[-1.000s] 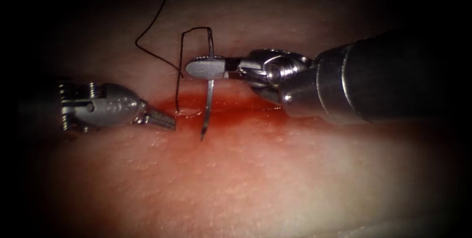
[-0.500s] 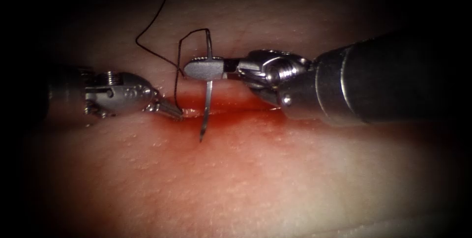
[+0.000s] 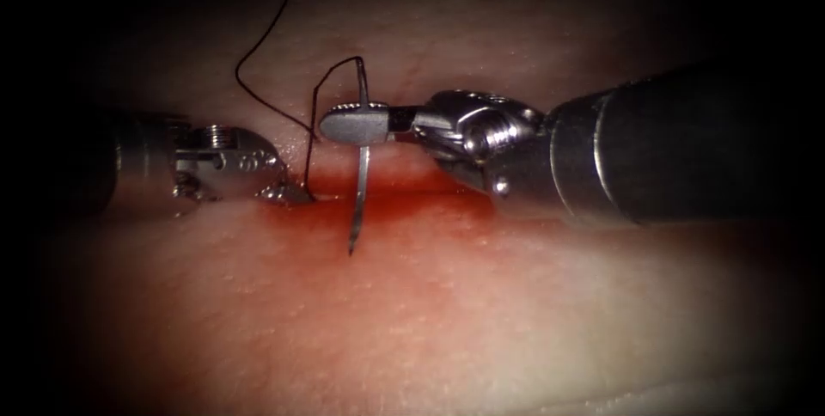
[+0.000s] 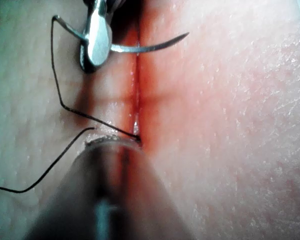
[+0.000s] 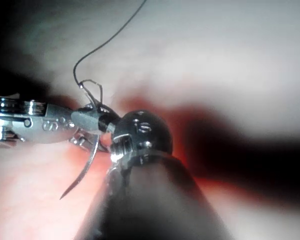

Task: Wound Closure
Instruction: Use the right gripper to pass the needle through the top of the incision, then insert the needle through the bottom half of the cut

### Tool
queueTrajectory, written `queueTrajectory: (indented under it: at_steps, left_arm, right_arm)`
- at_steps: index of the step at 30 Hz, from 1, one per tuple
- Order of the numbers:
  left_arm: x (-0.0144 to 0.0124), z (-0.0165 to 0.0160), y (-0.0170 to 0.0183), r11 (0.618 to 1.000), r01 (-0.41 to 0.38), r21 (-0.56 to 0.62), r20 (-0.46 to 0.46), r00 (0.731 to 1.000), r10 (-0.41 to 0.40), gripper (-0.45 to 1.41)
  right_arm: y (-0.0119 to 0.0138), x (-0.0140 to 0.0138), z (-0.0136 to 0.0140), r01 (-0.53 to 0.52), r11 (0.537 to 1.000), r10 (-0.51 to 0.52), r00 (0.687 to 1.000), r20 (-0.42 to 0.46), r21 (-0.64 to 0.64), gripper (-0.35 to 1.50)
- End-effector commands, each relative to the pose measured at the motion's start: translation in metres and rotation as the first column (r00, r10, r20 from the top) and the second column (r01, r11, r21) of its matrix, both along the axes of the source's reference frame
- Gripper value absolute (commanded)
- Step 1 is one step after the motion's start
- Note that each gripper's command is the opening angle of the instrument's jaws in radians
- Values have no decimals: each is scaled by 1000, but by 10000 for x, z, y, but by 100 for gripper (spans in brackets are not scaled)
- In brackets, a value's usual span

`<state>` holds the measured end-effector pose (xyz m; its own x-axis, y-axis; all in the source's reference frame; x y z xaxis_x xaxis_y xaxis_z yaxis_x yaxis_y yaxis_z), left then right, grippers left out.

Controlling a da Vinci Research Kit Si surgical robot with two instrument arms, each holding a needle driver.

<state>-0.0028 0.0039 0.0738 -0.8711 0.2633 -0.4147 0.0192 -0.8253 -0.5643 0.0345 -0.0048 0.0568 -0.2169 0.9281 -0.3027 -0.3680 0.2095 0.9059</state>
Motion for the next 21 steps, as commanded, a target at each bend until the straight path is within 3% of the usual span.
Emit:
queueTrajectory:
  at_steps: [1, 2, 3, 6, 13, 16, 21]
  left_arm:
    - [-5, 5, 1, 1000, -5, 10, -19, 1000, 5, -45]
    - [-4, 5, -1, 1000, -11, 20, -42, 999, 12, -43]
    - [-4, 5, -2, 1000, -16, 25, -56, 998, 17, -8]
    - [-4, 5, -2, 999, -14, 31, -60, 998, 16, -5]
    - [-3, 4, -5, 1000, -1, 13, -76, 997, 1, 32]
    - [-2, 3, -6, 1000, 9, 11, -84, 996, -8, 46]
    - [-2, 1, -6, 1000, 11, 6, -87, 996, -10, 47]
  right_arm:
    - [-1, 7, 8, 3, 1000, -3, 1000, 3, -15, -35]
    - [0, 8, 10, 7, 999, -7, 1000, 9, -33, -35]
    - [0, 9, 11, 13, 998, -12, 1000, 12, -56, -35]
    - [3, 14, 13, 31, 988, -24, 998, 52, -149, -35]
    - [14, 29, 24, 64, 945, -16, 988, 151, -322, -35]
    - [17, 34, 28, 91, 910, -17, 983, 183, -404, -35]
    - [17, 44, 36, 149, 836, -6, 965, 263, -529, -35]
